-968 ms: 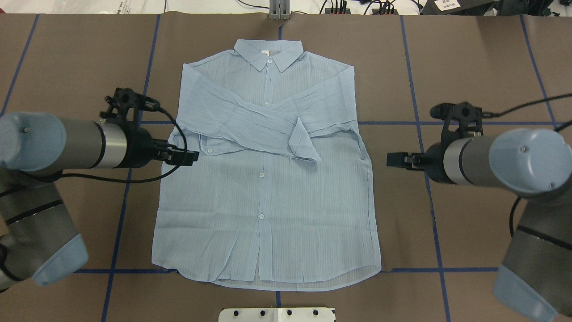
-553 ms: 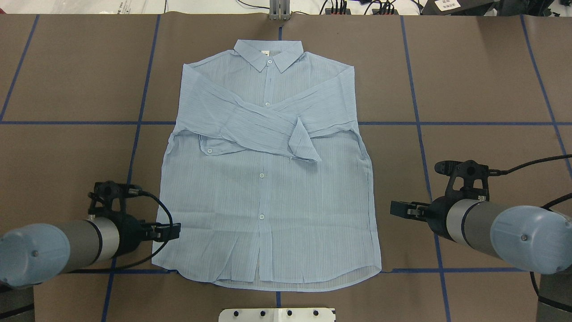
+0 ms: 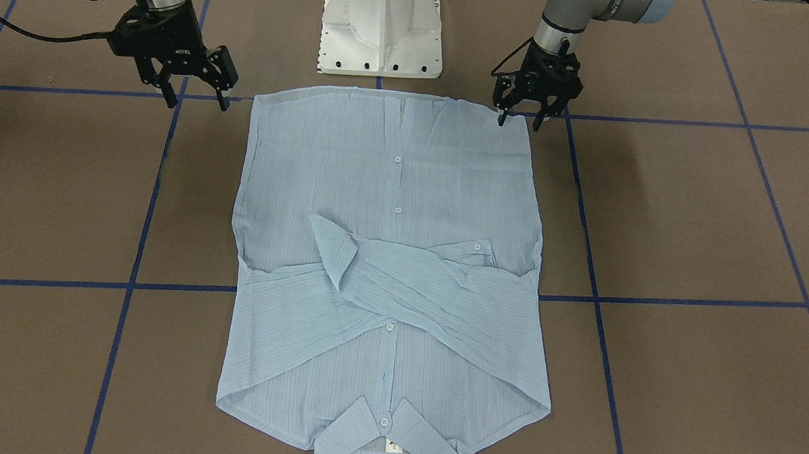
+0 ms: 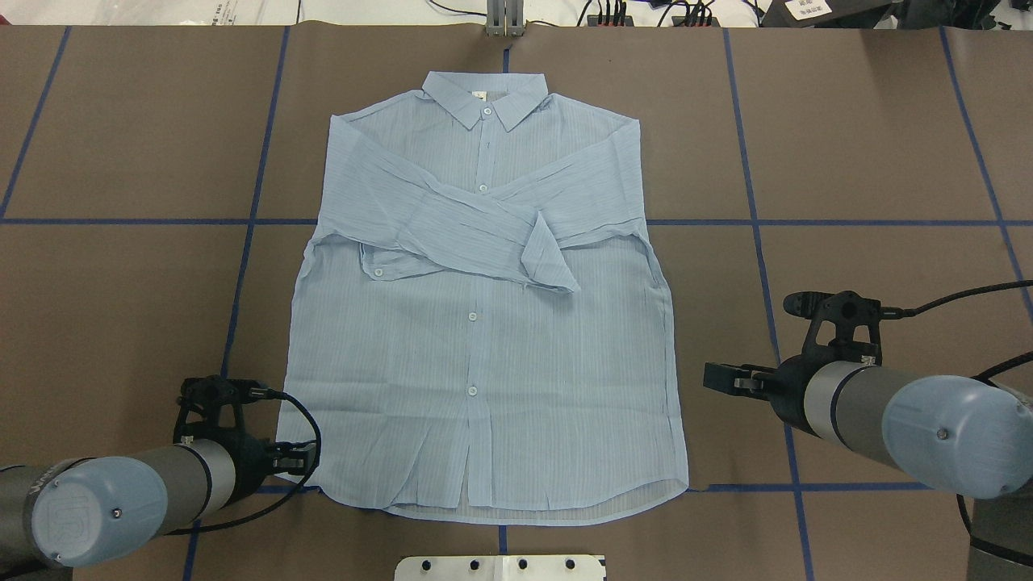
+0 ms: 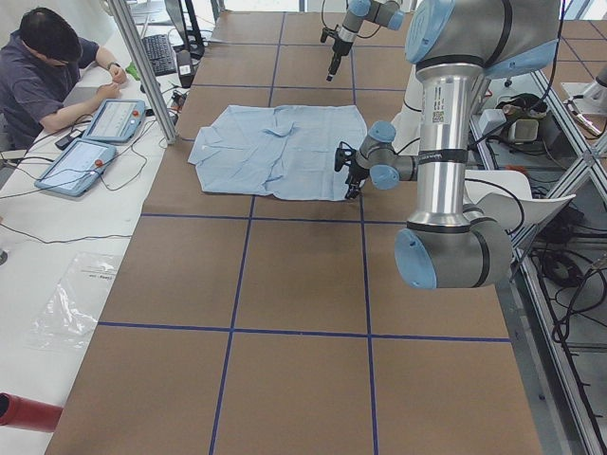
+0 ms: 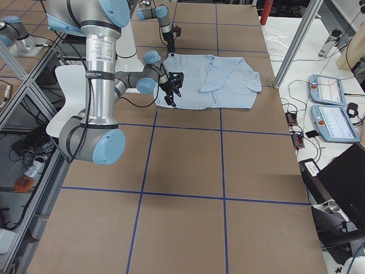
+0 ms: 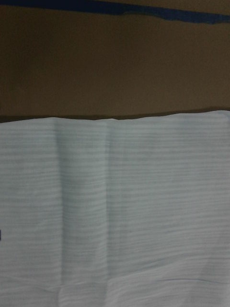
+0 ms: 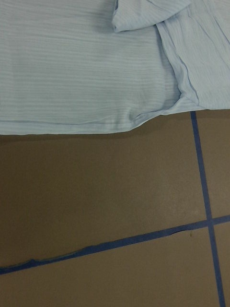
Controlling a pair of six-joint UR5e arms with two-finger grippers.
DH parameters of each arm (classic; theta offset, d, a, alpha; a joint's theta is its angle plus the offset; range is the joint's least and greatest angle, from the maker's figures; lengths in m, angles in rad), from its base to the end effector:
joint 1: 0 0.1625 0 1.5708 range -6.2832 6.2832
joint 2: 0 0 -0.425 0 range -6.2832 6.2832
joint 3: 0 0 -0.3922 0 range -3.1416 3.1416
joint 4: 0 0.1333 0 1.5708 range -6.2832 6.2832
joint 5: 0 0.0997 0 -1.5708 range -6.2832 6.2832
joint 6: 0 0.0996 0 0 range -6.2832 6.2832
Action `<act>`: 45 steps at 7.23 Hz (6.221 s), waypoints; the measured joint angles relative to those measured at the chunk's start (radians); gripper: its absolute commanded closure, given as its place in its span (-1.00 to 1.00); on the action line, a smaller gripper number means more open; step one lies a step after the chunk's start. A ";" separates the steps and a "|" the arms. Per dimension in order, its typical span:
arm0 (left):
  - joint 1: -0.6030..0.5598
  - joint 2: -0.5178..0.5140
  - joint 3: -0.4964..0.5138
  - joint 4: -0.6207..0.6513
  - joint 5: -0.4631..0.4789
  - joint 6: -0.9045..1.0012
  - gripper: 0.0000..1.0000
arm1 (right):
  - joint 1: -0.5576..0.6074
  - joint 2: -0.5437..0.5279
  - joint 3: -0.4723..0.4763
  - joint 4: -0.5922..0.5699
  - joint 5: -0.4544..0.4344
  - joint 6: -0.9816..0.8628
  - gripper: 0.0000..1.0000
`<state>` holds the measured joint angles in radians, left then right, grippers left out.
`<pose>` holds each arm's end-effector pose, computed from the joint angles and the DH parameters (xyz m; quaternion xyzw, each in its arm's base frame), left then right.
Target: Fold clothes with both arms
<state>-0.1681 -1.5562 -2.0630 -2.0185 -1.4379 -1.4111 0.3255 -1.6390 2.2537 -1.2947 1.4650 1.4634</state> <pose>0.4497 -0.2249 0.3869 0.1313 0.4297 -0.0334 0.8928 -0.3625 -0.2741 0.3451 0.1390 -0.4099 0.1207 0.8933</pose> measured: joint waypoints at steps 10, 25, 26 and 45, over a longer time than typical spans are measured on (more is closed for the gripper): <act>0.025 0.006 -0.001 0.028 -0.005 -0.002 0.26 | -0.012 0.001 -0.007 0.001 -0.018 0.003 -1.00; 0.030 -0.015 -0.008 0.050 -0.009 -0.004 1.00 | -0.075 0.002 -0.013 0.003 -0.071 0.063 -0.98; 0.030 -0.025 -0.009 0.048 -0.010 -0.004 1.00 | -0.124 0.003 -0.013 0.003 -0.126 0.113 -0.97; 0.032 -0.035 -0.032 0.041 0.039 -0.002 1.00 | -0.411 0.090 -0.174 -0.011 -0.376 0.227 0.97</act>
<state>-0.1365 -1.5912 -2.0953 -1.9773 -1.3988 -1.4128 -0.0851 -1.5493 2.0796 -1.3054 1.0891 1.6903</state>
